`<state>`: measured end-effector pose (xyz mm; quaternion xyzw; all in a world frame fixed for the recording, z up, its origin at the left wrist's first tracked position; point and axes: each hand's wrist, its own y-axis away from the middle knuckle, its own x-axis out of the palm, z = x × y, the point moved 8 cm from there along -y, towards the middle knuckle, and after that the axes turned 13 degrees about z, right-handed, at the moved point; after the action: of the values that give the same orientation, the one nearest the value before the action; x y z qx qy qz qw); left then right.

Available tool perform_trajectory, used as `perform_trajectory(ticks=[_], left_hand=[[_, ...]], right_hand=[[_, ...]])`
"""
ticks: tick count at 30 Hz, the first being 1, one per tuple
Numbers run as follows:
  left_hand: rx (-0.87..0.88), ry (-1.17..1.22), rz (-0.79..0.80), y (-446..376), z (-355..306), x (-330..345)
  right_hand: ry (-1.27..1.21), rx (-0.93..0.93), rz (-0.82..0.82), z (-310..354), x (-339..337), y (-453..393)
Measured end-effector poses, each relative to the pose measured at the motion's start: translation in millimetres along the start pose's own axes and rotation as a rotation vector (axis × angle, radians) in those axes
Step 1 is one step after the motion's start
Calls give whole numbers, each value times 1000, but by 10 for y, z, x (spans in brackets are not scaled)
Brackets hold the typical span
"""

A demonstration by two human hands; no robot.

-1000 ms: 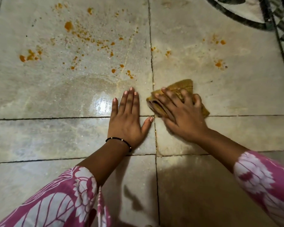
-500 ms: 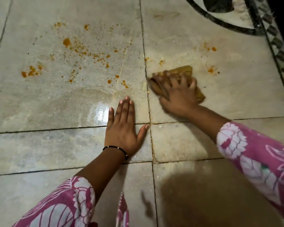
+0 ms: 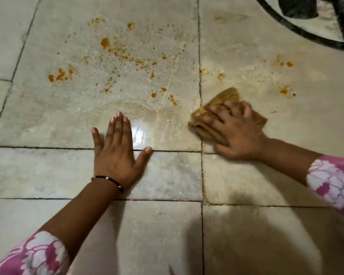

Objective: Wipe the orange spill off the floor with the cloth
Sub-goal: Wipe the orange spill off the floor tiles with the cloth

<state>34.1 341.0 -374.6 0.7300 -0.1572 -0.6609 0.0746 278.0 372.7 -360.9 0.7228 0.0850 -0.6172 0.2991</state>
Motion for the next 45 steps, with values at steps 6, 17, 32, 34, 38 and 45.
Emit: perform_trajectory(ticks=[6, 17, 32, 34, 38, 45], left_hand=[[-17, 23, -4, -24, 18, 73], [-6, 84, -24, -3, 41, 99], [11, 92, -7, -16, 24, 107], [4, 84, -9, -14, 36, 118], [-3, 77, -17, -19, 36, 112], [6, 63, 18, 4, 3, 98]], right_hand=[[-60, -121, -1, 1000, -359, -892], [39, -137, -3, 295, 125, 298], [-147, 129, -12, 805, -65, -191], [-121, 118, -19, 622, 109, 235], [-171, 370, -69, -278, 98, 460], [-231, 616, -34, -463, -246, -698]])
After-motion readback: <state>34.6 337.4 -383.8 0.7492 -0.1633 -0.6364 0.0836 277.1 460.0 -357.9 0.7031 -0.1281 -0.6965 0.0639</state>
